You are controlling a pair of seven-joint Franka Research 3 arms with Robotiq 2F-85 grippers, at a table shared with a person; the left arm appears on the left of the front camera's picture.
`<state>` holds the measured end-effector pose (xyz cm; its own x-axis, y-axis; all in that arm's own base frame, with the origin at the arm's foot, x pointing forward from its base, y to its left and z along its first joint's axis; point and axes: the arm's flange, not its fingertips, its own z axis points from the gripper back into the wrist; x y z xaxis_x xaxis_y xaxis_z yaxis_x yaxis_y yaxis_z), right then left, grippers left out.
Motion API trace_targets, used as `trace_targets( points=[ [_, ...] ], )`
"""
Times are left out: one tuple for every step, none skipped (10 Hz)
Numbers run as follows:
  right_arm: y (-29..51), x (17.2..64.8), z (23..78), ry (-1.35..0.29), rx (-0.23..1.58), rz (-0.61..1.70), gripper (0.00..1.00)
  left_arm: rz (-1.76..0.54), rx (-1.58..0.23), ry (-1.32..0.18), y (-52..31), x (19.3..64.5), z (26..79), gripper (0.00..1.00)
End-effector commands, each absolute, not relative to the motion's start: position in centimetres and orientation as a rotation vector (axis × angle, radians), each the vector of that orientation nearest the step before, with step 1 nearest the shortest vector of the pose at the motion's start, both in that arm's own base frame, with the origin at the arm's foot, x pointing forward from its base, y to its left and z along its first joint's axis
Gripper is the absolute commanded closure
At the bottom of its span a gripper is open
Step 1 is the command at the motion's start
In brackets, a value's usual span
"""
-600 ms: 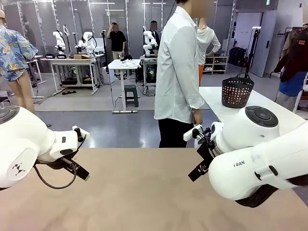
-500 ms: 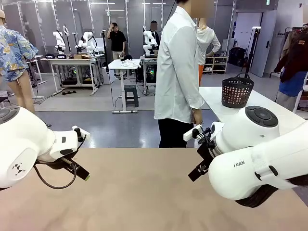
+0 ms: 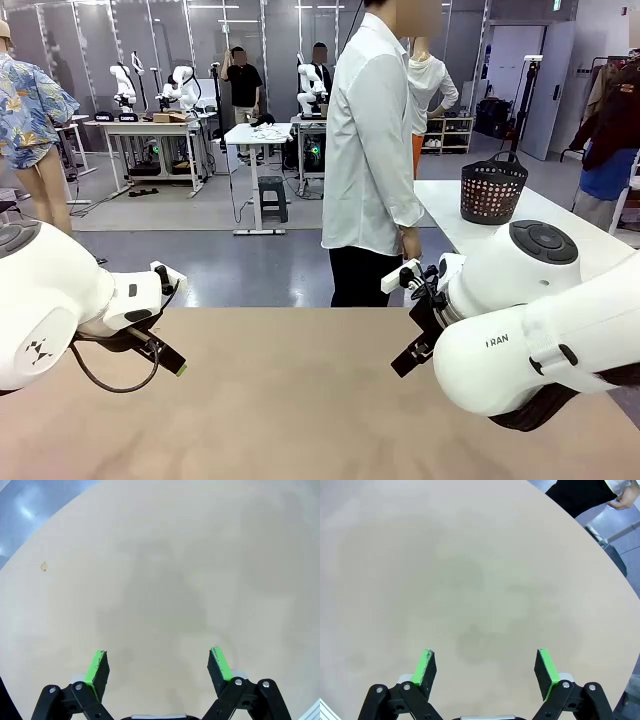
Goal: Fold the towel.
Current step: Grab the top end of the 100 cm Hotel Towel extended by the human.
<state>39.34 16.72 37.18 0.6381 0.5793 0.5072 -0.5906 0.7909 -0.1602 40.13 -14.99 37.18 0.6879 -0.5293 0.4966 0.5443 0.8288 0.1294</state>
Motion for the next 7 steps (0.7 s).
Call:
trace_targets(
  points=[
    [16.7,39.3,37.2,-0.571,0.022,0.665,0.0,-0.601,-0.029,-0.547,-15.0,40.1,37.2,0.0],
    [16.7,39.3,37.2,-0.571,0.022,0.665,0.0,-0.601,-0.029,-0.547,-15.0,40.1,37.2,0.0],
    [16.7,39.3,37.2,-0.571,0.022,0.665,0.0,-0.601,-0.029,-0.547,-15.0,40.1,37.2,0.0],
    [16.7,39.3,37.2,-0.571,0.021,0.668,0.0,-0.601,-0.029,-0.547,-15.0,40.1,37.2,0.0],
    [16.1,39.4,38.6,-0.589,0.05,0.67,0.0,-0.615,-0.05,-0.567,-14.5,40.6,38.3,0.0],
    [15.7,39.5,40.0,-0.598,0.046,0.668,0.0,-0.604,-0.123,-0.566,-14.1,41.1,39.4,0.0],
    [15.5,39.8,41.3,-0.603,0.054,0.663,0.0,-0.588,-0.145,-0.558,-13.7,41.6,40.6,0.0]
  ],
)
